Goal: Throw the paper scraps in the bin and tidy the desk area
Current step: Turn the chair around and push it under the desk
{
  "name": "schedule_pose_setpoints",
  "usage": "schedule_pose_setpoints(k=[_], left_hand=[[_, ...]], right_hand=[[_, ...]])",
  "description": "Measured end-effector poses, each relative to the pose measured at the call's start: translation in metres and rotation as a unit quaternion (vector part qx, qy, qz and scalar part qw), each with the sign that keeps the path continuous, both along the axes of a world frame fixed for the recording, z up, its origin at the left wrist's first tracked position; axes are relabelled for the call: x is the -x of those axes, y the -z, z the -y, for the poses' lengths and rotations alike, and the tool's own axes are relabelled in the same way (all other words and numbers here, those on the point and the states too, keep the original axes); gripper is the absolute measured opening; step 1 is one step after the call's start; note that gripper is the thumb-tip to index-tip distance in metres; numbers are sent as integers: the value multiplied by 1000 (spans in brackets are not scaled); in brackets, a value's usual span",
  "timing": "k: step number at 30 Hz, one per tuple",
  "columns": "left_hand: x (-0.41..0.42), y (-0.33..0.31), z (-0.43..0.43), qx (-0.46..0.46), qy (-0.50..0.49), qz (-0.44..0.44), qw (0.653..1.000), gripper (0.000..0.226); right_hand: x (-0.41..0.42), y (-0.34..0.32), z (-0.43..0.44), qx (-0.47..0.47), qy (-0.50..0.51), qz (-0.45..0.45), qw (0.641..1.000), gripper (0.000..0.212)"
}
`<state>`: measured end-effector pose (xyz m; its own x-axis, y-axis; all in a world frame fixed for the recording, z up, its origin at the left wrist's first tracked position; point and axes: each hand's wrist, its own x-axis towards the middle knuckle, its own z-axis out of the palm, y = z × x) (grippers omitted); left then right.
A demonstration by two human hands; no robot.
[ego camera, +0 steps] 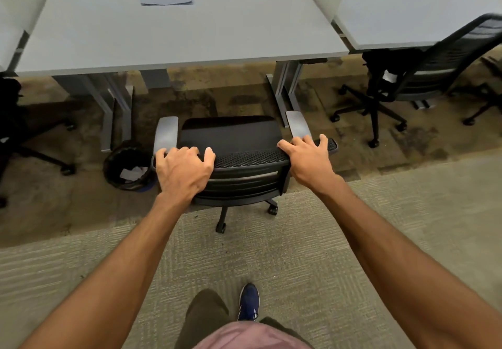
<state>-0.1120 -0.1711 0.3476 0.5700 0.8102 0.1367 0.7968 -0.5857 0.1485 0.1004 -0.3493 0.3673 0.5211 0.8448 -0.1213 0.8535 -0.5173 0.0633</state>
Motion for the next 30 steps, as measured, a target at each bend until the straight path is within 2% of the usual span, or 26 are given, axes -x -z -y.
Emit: schedule_pose_setpoints(k=[8, 22, 30], left_hand=[[-62, 4, -26, -2, -25, 32, 999, 64], [-149, 7, -97, -6, -58, 49, 997, 61], [-190, 9, -151, -23, -50, 44, 998, 59]], right_hand=[[-66, -2, -39, 25, -8, -5, 1000, 56], [-164, 3, -122, 23, -25, -8, 999, 44], [-211, 9, -176, 12, -32, -5, 999, 45]])
